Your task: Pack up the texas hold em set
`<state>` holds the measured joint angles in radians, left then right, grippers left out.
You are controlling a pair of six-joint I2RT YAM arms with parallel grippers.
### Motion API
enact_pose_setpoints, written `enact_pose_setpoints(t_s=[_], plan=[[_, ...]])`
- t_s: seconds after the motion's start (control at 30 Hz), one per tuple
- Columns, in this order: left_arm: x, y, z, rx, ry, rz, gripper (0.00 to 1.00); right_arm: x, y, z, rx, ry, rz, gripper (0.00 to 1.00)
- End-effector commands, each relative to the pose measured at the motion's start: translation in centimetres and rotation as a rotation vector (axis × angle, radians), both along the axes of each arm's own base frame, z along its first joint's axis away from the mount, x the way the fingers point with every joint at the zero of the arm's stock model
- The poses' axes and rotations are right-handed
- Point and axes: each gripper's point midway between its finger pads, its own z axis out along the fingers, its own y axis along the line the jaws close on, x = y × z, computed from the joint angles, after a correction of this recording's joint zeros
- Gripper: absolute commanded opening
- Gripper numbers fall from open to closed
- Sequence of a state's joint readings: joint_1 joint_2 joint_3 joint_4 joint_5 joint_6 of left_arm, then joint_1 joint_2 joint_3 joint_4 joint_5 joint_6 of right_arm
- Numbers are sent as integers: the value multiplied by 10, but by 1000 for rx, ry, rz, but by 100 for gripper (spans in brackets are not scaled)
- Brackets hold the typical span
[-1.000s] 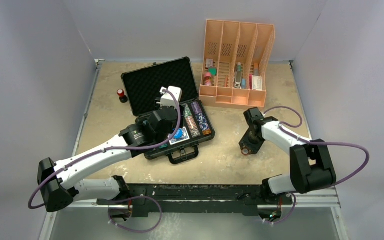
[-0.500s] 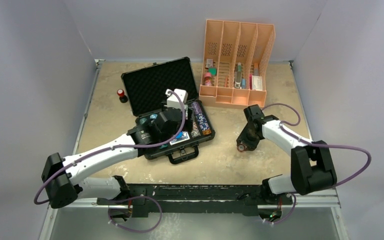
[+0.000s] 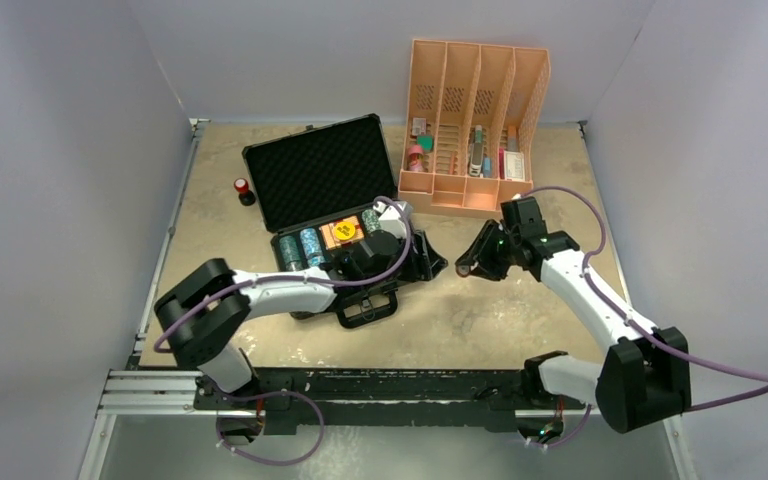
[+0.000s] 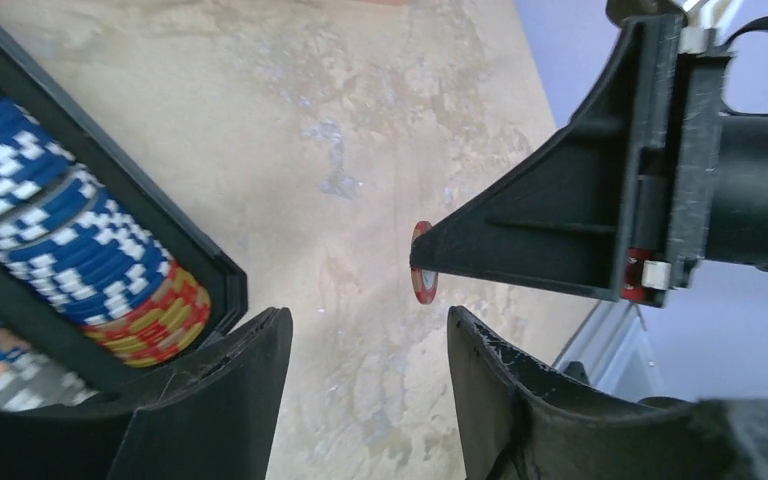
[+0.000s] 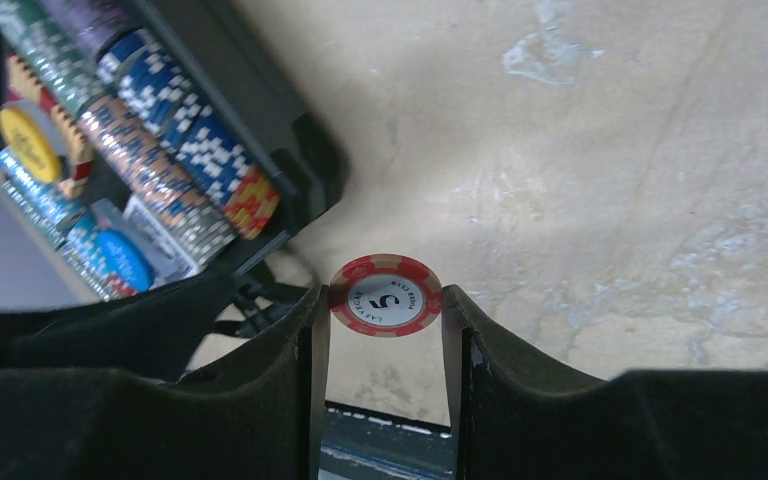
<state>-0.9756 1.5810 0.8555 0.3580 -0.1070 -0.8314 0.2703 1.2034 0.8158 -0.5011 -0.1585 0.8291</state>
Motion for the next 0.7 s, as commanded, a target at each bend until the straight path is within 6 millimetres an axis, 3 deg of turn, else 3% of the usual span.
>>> enact_pose_setpoints(t_s=[0.0,0.27,0.57,0.67], plan=[[2,-32,44,-313,-30,-38,56,9,23,40,121,-123,90,41],[-1,-47,33,-387,-31,-93,47,2,33,50,188,-128,125,41],[2,-43,31,-385,-55,-72,4,2,37,47,204,-123,137,43],[3,-36,27,-313,-90,-66,0,9,32,43,165,-147,129,55]])
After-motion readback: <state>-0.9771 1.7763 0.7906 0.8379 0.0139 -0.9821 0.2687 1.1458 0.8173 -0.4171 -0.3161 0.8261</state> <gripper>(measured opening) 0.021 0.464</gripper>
